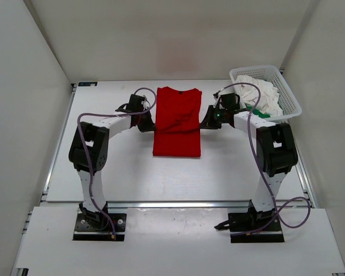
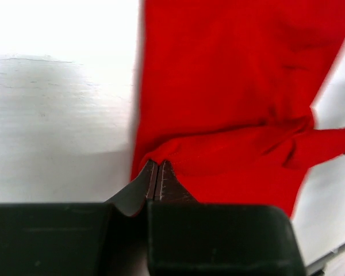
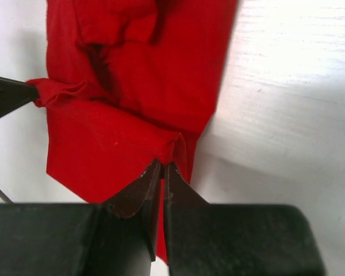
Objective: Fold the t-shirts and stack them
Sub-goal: Fold the folded rectangular tshirt in 1/3 of the way
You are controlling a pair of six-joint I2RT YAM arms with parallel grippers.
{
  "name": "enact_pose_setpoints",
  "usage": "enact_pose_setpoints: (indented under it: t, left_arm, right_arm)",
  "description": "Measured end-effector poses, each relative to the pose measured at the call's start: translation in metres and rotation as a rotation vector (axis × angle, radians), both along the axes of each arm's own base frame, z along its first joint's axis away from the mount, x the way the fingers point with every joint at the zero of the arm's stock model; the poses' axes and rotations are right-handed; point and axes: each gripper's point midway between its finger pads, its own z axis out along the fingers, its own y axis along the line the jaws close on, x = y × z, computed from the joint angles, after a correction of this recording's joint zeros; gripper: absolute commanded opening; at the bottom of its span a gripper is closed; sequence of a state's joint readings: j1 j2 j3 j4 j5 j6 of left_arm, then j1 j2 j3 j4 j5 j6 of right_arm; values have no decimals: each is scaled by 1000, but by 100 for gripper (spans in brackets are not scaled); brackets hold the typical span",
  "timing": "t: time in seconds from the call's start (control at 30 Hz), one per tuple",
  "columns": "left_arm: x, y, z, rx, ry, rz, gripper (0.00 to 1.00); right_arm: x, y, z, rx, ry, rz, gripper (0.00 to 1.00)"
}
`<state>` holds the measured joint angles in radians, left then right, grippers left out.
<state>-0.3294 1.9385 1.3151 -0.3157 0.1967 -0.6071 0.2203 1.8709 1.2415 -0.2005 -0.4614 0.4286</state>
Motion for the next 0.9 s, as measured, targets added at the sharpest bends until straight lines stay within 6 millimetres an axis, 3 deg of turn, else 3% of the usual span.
enact_pose_setpoints:
  t: [0.07, 0.13, 0.17, 0.33, 0.37, 0.43, 0.5, 0.53, 0.6, 0.67, 0.8, 0.9]
  left_arm:
    - [0, 1, -15, 12, 28, 4, 9]
    - [-1, 3, -20, 8, 43, 12, 25]
    - [0, 4, -18, -3, 39, 18, 28]
    - [0, 18, 16, -69, -56, 78, 41]
    - [-9, 23, 27, -82, -79, 94, 40]
    - [-26, 24, 48, -114, -139, 106, 40]
    - [-48, 15, 63, -146, -191, 88, 39]
    - [-57, 5, 67, -162, -208, 62, 38]
    - [-73, -14, 59, -183, -204, 15, 35]
    - [-87, -28, 35, -193, -148, -24, 35]
    - [-108, -18, -21, -143, -11, -6, 35]
    - [-115, -11, -33, -138, 21, 14, 35]
  right_arm:
    - [3, 0, -6, 1, 12, 2, 3]
    - [7, 1, -11, 3, 24, 5, 17]
    - [10, 2, -11, 3, 25, 3, 19]
    - [14, 1, 1, -37, -16, -7, 30]
    - [13, 1, 6, -46, -31, -13, 29]
    - [5, 7, 22, -53, -77, -10, 11]
    - [-7, 18, 38, -40, -120, 17, 0]
    - [-12, 25, 44, -32, -138, 36, 0]
    - [-17, 47, 52, -15, -170, 84, 1]
    - [-21, 67, 46, -6, -162, 134, 0]
    - [-33, 96, 13, -4, -97, 211, 0]
    - [-50, 93, -11, -18, -57, 210, 0]
